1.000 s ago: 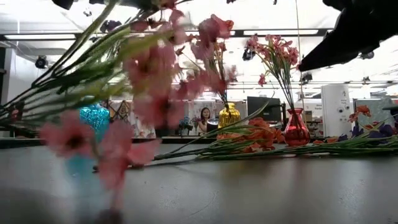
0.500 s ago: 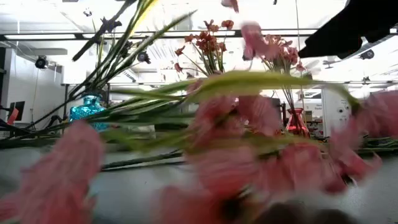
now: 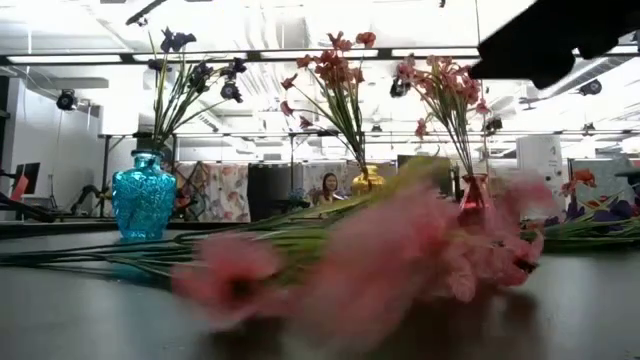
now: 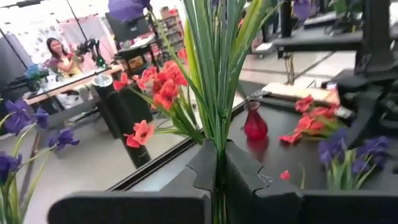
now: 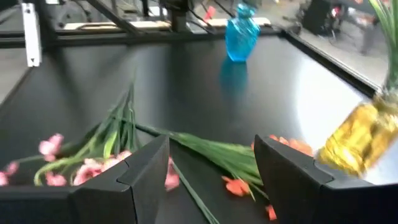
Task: Sort flowers into vase by color
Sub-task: Put the left violet flowers into the blue flower vase
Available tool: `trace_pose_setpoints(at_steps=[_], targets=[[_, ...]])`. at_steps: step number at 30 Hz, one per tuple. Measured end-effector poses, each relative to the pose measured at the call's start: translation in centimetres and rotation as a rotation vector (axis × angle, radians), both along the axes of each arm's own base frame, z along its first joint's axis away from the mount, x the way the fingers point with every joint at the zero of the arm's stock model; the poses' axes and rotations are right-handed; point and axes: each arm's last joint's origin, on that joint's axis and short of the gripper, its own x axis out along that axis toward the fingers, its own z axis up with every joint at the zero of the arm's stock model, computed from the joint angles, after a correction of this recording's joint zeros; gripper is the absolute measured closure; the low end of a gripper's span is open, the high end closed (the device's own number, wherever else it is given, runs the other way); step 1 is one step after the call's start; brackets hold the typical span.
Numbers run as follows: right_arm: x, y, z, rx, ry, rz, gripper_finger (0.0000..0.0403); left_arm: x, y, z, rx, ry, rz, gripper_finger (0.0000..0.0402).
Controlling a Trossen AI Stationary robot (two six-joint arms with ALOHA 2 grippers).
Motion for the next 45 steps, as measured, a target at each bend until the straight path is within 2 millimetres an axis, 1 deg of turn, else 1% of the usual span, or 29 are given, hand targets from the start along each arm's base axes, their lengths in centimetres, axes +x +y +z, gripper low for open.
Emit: trace_pose_setpoints(at_steps=[2,5,8,11,14,18,20,22,24,26,27,29,30,32,33,35,37,39,41,44,45], targets=[[0.3,0.3,0.1,-0.021,-0.018,0.021,0.0174,0.1,0.2,0.1,0.020,-0.009,0.003,0.0401],[0.4,0.4,0.0,-0.044,-0.016,0.030,0.0174,-0.3,0.2,0.5,0.116,-0.052,-0.014,0.0401],[0.4,0.4,-0.1,-0.046,-0.012,0.030,0.0174,-1.1,1.0,1.3,0.111,-0.062,-0.009,0.0401],[0.4,0.4,-0.1,-0.041,-0.018,0.030,0.0174,-1.7,2.4,2.6,0.094,-0.091,0.015,0.0401],[0.5,0.4,0.0,-0.036,-0.025,0.029,0.0174,-2.4,3.2,3.8,0.080,-0.065,0.023,0.0401],[0.5,0.4,0.0,-0.038,-0.028,0.020,0.0174,-4.4,5.0,6.8,-0.038,-0.035,0.026,0.0401],[0.6,0.2,0.1,-0.023,-0.036,0.006,0.0174,-5.2,5.6,8.0,-0.067,-0.001,0.007,0.0401],[0.8,-0.1,0.1,-0.010,-0.043,-0.023,0.0174,-5.8,5.7,9.0,-0.080,0.039,-0.039,0.0401],[1.0,-0.5,0.1,-0.007,-0.047,-0.052,0.0174,-6.3,5.7,10.2,-0.121,0.091,-0.121,0.0401],[1.2,-0.9,0.1,-0.004,-0.049,-0.073,0.0174,-6.4,5.6,11.3,-0.181,0.182,-0.284,0.0401],[1.3,-1.1,0.1,-0.004,-0.049,-0.084,0.0174,-6.2,5.3,11.5,-0.179,0.248,-0.391,0.0401],[1.6,-1.6,0.2,-0.004,-0.044,-0.100,0.0174,-5.7,4.7,11.3,-0.110,0.372,-0.598,0.0401],[1.8,-1.8,0.2,0.000,-0.041,-0.100,0.0174,-5.5,4.5,11.2,-0.074,0.398,-0.691,0.0401],[2.2,-2.4,0.3,0.002,-0.028,-0.090,0.0174,-5.3,4.5,11.0,-0.026,0.375,-0.842,0.0401],[2.4,-2.6,0.3,0.001,-0.022,-0.085,0.0174,-5.5,4.9,11.0,-0.012,0.335,-0.892,0.0401],[2.7,-3.2,0.3,-0.026,-0.013,-0.095,0.0174,-5.9,6.1,10.3,0.011,0.241,-0.926,0.0401],[3.0,-3.8,0.5,-0.070,-0.002,-0.107,0.0174,-6.1,7.2,8.2,0.020,0.161,-0.893,0.0401],[3.3,-4.6,0.6,-0.106,0.007,-0.125,0.0174,-6.2,8.0,5.2,0.037,0.094,-0.858,0.0401],[3.7,-5.3,0.8,-0.129,0.011,-0.148,0.0174,-6.9,9.0,2.0,0.078,0.048,-0.809,0.0401],[4.1,-6.1,1.2,-0.147,0.012,-0.177,0.0174,-8.3,10.7,-1.6,0.151,-0.070,-0.713,0.0401],[4.2,-6.3,1.2,-0.148,0.011,-0.185,0.0174,-8.8,11.2,-2.5,0.172,-0.112,-0.695,0.0401]])
